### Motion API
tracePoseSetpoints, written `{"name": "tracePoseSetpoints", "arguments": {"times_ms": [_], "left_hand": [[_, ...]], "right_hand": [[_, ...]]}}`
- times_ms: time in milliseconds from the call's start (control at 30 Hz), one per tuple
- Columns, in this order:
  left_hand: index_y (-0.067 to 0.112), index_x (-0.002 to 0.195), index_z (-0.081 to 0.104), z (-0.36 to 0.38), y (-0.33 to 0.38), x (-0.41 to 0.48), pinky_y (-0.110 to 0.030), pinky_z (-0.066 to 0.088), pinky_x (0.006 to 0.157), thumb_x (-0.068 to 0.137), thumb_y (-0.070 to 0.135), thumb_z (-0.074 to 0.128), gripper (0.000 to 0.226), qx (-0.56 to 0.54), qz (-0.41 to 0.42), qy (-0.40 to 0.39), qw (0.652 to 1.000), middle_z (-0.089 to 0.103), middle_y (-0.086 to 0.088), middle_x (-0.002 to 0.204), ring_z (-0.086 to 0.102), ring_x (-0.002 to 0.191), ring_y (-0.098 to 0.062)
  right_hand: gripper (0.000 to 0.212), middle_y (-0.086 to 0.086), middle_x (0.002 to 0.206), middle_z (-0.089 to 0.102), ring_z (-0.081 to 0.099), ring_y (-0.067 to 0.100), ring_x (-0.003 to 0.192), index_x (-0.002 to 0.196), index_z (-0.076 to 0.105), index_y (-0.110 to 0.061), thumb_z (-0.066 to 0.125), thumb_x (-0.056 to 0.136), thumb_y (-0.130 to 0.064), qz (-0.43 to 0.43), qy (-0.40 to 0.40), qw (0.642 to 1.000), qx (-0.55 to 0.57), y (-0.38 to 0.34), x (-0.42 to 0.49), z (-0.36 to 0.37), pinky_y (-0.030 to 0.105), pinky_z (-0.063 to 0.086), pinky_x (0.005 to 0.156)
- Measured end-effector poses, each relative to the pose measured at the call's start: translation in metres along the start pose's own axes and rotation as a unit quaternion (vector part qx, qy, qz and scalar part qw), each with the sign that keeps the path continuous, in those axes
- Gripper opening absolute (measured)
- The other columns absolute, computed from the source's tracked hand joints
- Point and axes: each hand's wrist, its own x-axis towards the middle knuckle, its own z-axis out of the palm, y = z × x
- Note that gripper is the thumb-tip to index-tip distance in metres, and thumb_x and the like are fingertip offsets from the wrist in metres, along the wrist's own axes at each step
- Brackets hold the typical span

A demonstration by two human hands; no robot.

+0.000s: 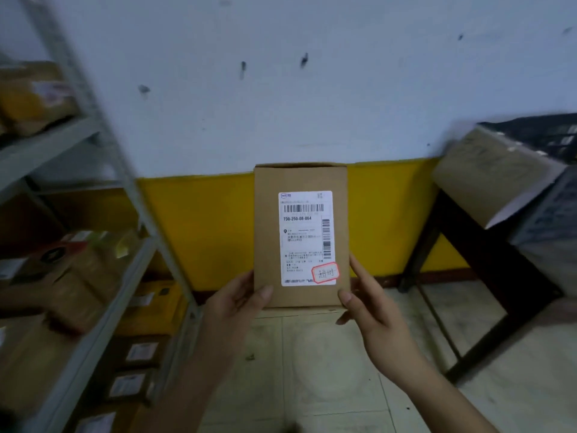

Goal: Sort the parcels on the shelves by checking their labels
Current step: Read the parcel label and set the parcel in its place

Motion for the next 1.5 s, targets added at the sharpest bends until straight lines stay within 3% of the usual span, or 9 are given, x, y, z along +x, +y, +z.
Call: {"name": "tracePoseSetpoints", "arguments": {"times_ms": [167,267,500,900,1067,1200,1333,1400,1500], "left_hand": [[0.011,0.125,0.068,0.057,-0.015,0.107,-0.022,0.055,0.093,0.087,0.015,0.068,0.038,0.014,0.019,-0.082,0.996,0.076,0.000,0.118,0.070,0.114,-0.017],[0.014,0.128,0.066,0.096,-0.016,0.176,-0.019,0.054,0.094,0.094,0.011,0.064,0.035,0.036,0.015,-0.140,0.989,0.076,0.005,0.120,0.069,0.115,-0.012],[0.021,0.128,0.066,0.210,-0.010,0.313,-0.017,0.056,0.085,0.093,0.017,0.063,0.035,0.058,0.022,-0.259,0.964,0.076,0.010,0.116,0.071,0.109,-0.007],[0.029,0.124,0.069,0.445,-0.017,0.465,-0.032,0.059,0.091,0.088,0.027,0.065,0.036,0.039,0.033,-0.343,0.938,0.077,0.006,0.116,0.072,0.110,-0.016],[0.040,0.116,0.075,0.519,0.004,0.530,-0.040,0.057,0.096,0.076,0.044,0.073,0.040,0.015,0.041,-0.351,0.935,0.076,0.000,0.119,0.071,0.113,-0.022],[0.032,0.117,0.074,0.587,0.001,0.569,-0.027,0.060,0.088,0.084,0.036,0.079,0.033,0.015,0.038,-0.394,0.918,0.077,0.004,0.115,0.073,0.109,-0.017],[0.027,0.118,0.070,0.660,-0.003,0.595,-0.021,0.059,0.076,0.077,0.034,0.070,0.042,0.027,0.025,-0.448,0.893,0.078,0.011,0.108,0.075,0.100,-0.010],[0.029,0.118,0.069,0.695,-0.006,0.608,-0.031,0.061,0.081,0.079,0.036,0.070,0.040,0.039,0.017,-0.492,0.869,0.078,0.010,0.108,0.076,0.098,-0.013],[0.029,0.117,0.071,0.738,-0.012,0.632,-0.042,0.060,0.091,0.085,0.040,0.068,0.034,0.071,0.013,-0.548,0.833,0.078,0.008,0.107,0.075,0.098,-0.013]], "right_hand": [[0.060,-0.013,0.106,0.070,0.065,0.013,0.097,0.146,0.032,-0.048,0.051,0.102,-0.012,0.012,0.049,0.998,-0.021,0.027,0.077,-0.049,0.030,0.058,0.074],[0.059,-0.011,0.111,0.071,0.066,0.014,0.101,0.149,0.030,-0.044,0.052,0.098,-0.024,0.019,0.087,0.995,-0.034,0.038,0.126,-0.083,0.034,0.058,0.076],[0.063,-0.017,0.115,0.067,0.065,0.007,0.106,0.154,0.024,-0.044,0.052,0.102,-0.023,0.051,0.186,0.980,-0.049,0.060,0.206,-0.171,0.023,0.054,0.081],[0.064,-0.006,0.109,0.071,0.070,0.017,0.099,0.151,0.035,-0.042,0.062,0.093,-0.037,0.020,0.313,0.940,-0.136,0.090,0.324,-0.375,0.046,0.059,0.082],[0.059,-0.025,0.127,0.064,0.063,-0.001,0.115,0.151,0.035,-0.043,0.054,0.096,-0.052,0.001,0.320,0.924,-0.207,0.079,0.384,-0.443,0.022,0.053,0.092],[0.066,-0.018,0.151,0.040,0.043,0.001,0.138,0.156,0.032,-0.026,0.055,0.096,-0.041,0.011,0.356,0.858,-0.369,0.079,0.408,-0.491,0.018,0.040,0.108],[0.065,0.007,0.166,0.022,0.018,0.025,0.155,0.156,0.034,-0.020,0.046,0.098,-0.047,0.012,0.289,0.720,-0.631,0.086,0.433,-0.529,0.042,0.025,0.123],[0.065,0.011,0.166,0.024,0.017,0.029,0.155,0.155,0.035,-0.020,0.041,0.098,-0.051,0.064,0.234,0.665,-0.706,0.098,0.449,-0.547,0.050,0.025,0.123],[0.070,0.015,0.159,0.039,0.038,0.034,0.147,0.153,0.039,-0.016,0.055,0.092,-0.048,0.142,0.214,0.634,-0.730,0.112,0.467,-0.578,0.049,0.042,0.113]]}}
